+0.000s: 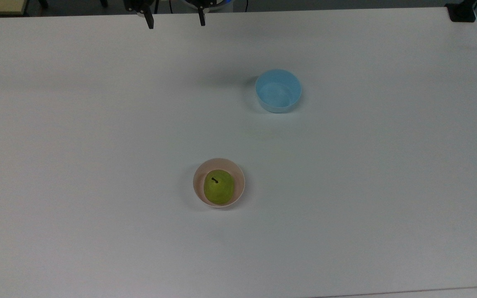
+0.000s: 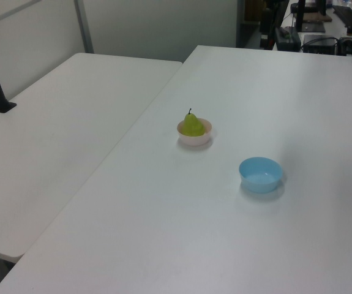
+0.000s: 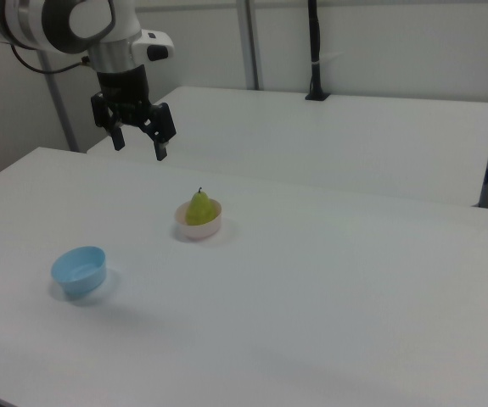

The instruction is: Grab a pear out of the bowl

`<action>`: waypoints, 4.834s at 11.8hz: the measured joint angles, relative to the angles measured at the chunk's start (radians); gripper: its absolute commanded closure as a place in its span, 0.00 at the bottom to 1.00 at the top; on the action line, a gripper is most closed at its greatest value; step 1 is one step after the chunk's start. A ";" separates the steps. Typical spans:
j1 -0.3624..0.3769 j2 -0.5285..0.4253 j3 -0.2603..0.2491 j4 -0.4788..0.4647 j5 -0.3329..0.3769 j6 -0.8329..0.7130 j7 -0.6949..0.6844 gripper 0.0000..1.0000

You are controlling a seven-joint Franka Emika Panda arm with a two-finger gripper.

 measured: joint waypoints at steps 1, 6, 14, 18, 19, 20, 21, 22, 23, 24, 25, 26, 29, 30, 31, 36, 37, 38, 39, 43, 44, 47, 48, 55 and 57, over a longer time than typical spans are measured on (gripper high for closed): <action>0.000 0.000 0.001 0.000 0.000 0.000 -0.001 0.00; 0.000 0.000 0.001 0.000 0.000 0.000 -0.006 0.00; -0.005 0.086 -0.002 0.005 0.000 0.195 -0.247 0.00; 0.062 0.303 0.000 0.126 -0.004 0.296 -0.199 0.00; 0.081 0.356 0.000 0.152 -0.017 0.339 -0.162 0.00; 0.101 0.401 -0.003 0.165 -0.029 0.373 -0.130 0.00; 0.128 0.443 -0.018 0.171 -0.037 0.403 -0.101 0.00; 0.151 0.476 -0.036 0.176 -0.039 0.428 -0.084 0.00; 0.168 0.506 -0.048 0.189 -0.039 0.444 -0.070 0.00; 0.174 0.529 -0.053 0.200 -0.039 0.446 -0.063 0.00; 0.176 0.553 -0.057 0.211 -0.040 0.460 -0.055 0.00; 0.176 0.579 -0.060 0.223 -0.040 0.481 -0.050 0.00; 0.177 0.625 -0.062 0.242 -0.050 0.521 -0.045 0.00; 0.178 0.632 -0.062 0.243 -0.053 0.532 -0.042 0.02; 0.179 0.642 -0.062 0.244 -0.057 0.541 -0.033 0.02; 0.192 0.670 -0.062 0.246 -0.080 0.593 0.000 0.40; 0.194 0.673 -0.062 0.246 -0.090 0.599 0.006 0.48; 0.194 0.674 -0.062 0.246 -0.095 0.601 0.007 0.59; 0.194 0.674 -0.062 0.248 -0.096 0.602 0.008 0.65; 0.194 0.674 -0.062 0.249 -0.096 0.602 0.008 0.69; 0.194 0.674 -0.062 0.250 -0.096 0.602 0.008 0.70; 0.193 0.669 -0.067 0.266 -0.096 0.600 0.008 0.72; 0.192 0.661 -0.068 0.271 -0.096 0.596 0.008 0.71; 0.146 0.478 -0.070 0.287 -0.093 0.438 0.008 0.71; 0.125 0.416 -0.070 0.287 -0.080 0.388 0.008 0.71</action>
